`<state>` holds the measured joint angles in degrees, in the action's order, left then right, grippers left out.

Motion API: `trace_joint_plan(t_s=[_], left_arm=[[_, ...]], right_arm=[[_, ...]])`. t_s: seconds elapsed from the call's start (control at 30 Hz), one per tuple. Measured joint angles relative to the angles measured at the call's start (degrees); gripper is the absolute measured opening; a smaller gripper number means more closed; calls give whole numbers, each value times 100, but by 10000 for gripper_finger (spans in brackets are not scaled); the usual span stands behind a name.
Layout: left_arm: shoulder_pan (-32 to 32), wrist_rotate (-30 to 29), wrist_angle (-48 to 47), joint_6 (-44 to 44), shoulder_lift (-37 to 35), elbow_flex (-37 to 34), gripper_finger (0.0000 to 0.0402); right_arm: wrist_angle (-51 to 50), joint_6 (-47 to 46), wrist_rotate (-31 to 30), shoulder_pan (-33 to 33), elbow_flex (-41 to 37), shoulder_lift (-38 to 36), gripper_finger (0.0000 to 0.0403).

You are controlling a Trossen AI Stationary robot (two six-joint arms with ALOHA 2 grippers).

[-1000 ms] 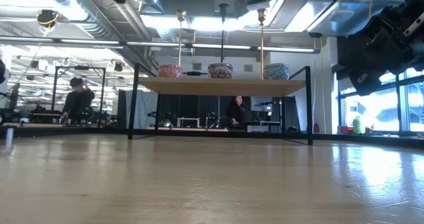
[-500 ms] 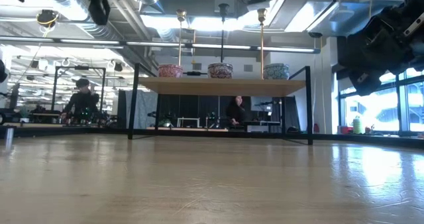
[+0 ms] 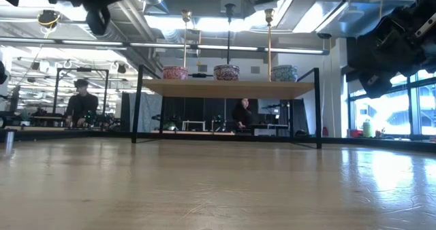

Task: Pick & Place candle stick holders
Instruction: Return to Home Position

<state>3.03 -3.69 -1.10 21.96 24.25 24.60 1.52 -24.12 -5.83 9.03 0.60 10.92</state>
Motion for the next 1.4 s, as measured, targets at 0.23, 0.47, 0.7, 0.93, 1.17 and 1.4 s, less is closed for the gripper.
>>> trace_joint_plan(t_s=[0.23,0.47,0.7,0.93,1.17,1.4], left_arm=[[0,-95,-305,-65,-257,-2,2],[0,-183,-638,-150,-660,-82,2],[-69,-179,116,381,-1433,-1064,2],[-270,-445,341,698,-2137,-1728,3],[-390,-586,228,871,-2421,-2066,2],[-455,-602,1,1137,-2423,-2237,2]], right_arm=[[1,0,1,-1,0,0,1],[0,0,0,-1,0,0,1],[0,0,1,-1,0,0,1],[1,0,1,0,0,-1,1],[1,0,1,0,0,-1,1],[0,0,0,-1,0,-1,1]])
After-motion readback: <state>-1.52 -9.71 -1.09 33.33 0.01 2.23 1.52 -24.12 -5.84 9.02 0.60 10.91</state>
